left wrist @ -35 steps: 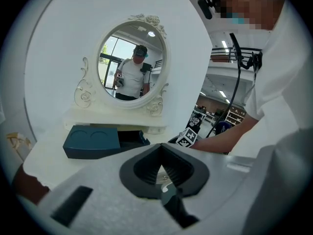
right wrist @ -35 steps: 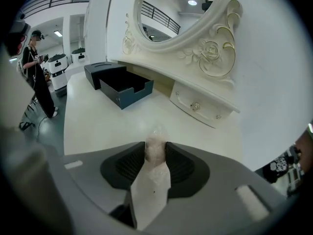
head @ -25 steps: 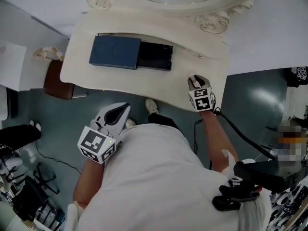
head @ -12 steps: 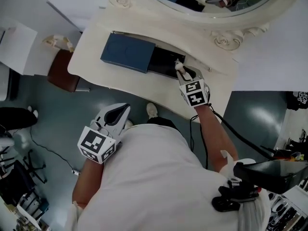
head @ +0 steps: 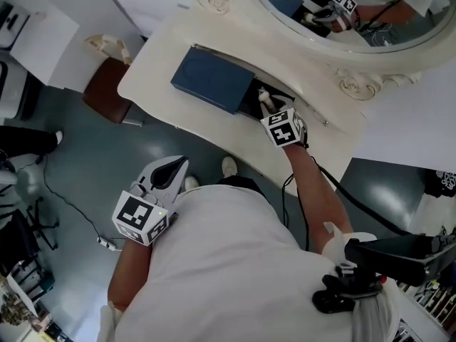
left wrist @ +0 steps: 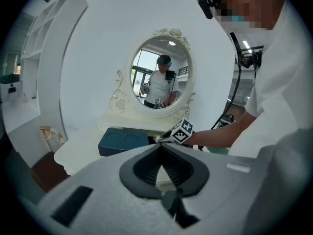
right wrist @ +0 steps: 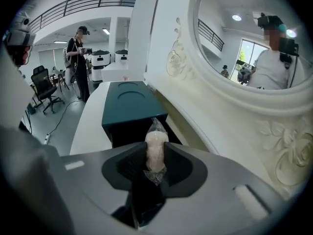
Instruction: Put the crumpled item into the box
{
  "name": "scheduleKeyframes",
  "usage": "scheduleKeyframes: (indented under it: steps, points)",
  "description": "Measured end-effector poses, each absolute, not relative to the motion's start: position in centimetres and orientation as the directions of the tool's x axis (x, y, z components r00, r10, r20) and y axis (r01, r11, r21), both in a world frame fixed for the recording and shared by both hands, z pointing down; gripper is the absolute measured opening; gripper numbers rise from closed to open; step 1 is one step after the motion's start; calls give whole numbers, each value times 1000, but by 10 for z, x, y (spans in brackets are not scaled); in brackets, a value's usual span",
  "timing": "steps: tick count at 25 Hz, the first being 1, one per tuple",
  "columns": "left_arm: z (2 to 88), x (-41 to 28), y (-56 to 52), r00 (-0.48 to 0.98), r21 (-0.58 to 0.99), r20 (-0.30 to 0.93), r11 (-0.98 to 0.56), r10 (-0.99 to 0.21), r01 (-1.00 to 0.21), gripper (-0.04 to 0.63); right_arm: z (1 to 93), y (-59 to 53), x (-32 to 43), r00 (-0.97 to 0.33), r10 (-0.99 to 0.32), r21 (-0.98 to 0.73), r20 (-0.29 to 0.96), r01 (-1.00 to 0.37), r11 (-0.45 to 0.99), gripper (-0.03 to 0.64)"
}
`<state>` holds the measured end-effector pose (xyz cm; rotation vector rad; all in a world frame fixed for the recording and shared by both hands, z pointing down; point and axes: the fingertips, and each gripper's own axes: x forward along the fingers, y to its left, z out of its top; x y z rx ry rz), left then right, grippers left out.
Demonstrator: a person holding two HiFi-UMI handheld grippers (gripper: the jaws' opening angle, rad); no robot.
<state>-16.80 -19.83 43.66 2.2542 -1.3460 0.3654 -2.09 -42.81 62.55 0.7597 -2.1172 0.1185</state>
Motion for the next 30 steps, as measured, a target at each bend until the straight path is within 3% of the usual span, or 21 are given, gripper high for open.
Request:
scheduleKeyframes:
  steps: [13, 22, 30]
  points:
    - [442, -188, -194, 422, 270, 485, -328, -766, -905, 2, 669, -433, -42, -403, -388, 174, 829, -473, 864, 129]
    - [442, -192, -186, 438, 276, 483, -343, -758, -898, 2, 670, -424, -45, -427, -339, 107, 838, -481, 870, 193]
    - [440, -198, -174, 486, 286, 464, -395, -740, -873, 2, 647, -413, -40, -449, -401, 109, 798, -546, 830, 201]
